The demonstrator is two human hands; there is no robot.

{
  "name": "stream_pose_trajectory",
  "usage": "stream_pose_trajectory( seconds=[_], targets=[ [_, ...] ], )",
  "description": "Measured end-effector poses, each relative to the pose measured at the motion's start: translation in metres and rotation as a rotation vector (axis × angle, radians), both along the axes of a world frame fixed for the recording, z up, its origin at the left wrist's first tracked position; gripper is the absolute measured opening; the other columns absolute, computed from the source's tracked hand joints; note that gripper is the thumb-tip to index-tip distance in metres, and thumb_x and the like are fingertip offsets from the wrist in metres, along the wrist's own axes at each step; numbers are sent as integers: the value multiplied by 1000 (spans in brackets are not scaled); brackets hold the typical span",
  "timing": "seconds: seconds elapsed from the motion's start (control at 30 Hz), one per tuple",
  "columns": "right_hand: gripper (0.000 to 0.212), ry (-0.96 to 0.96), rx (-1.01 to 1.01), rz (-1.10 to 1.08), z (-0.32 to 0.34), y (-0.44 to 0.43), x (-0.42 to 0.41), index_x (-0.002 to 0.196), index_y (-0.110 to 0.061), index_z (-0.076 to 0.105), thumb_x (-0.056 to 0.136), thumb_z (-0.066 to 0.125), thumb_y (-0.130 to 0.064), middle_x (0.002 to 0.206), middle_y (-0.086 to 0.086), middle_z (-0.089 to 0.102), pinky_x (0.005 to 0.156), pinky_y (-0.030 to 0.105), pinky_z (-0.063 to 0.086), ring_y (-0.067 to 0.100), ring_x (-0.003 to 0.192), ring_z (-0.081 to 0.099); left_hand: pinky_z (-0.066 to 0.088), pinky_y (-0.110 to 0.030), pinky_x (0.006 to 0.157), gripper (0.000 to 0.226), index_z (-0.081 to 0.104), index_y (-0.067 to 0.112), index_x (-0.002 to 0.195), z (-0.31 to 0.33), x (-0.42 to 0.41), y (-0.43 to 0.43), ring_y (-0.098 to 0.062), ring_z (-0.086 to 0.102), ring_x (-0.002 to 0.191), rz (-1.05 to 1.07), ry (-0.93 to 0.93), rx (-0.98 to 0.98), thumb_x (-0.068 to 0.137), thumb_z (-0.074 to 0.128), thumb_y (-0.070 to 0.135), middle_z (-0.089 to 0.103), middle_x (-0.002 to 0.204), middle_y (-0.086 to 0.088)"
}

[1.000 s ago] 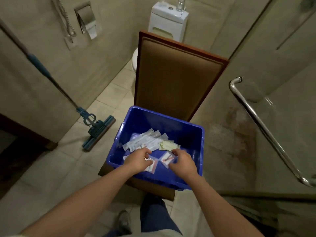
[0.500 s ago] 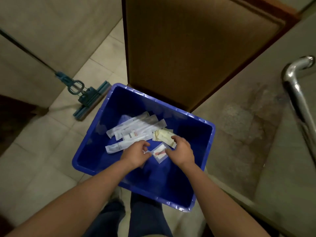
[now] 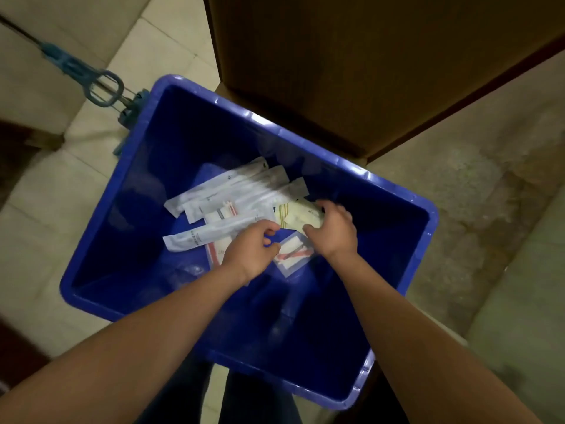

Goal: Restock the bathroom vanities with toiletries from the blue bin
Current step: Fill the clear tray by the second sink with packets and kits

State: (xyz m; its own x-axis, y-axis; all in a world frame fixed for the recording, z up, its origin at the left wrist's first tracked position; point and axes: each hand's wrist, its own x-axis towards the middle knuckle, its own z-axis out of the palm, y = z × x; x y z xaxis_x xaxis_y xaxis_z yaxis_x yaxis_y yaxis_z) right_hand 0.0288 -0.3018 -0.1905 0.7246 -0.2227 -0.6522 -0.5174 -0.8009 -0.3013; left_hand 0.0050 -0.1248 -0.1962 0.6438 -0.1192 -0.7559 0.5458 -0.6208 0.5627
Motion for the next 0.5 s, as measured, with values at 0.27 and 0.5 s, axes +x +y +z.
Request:
stream_pose_trajectory(
  seconds=[0.27, 0.5],
  targets=[
    [68, -10, -28, 103, -23, 1, 4, 142, -29, 41, 81, 70, -26, 146, 5, 39, 104, 41, 38, 31, 129, 41, 50, -31, 91, 37, 56, 34, 121, -20, -5, -11, -5, 57, 102, 9, 2, 1, 87, 64, 19, 59, 118, 12],
    [67, -18, -105, 180, -35, 3, 3, 140, -27, 42, 79, 71, -26, 144, 7, 39, 100, 41, 38, 32, 127, 36, 51, -35, 93, 38, 57, 33, 121, -26, -3, -15, -5, 56, 106, 10, -10, 11, 87, 61, 17, 59, 119, 13]
  ],
)
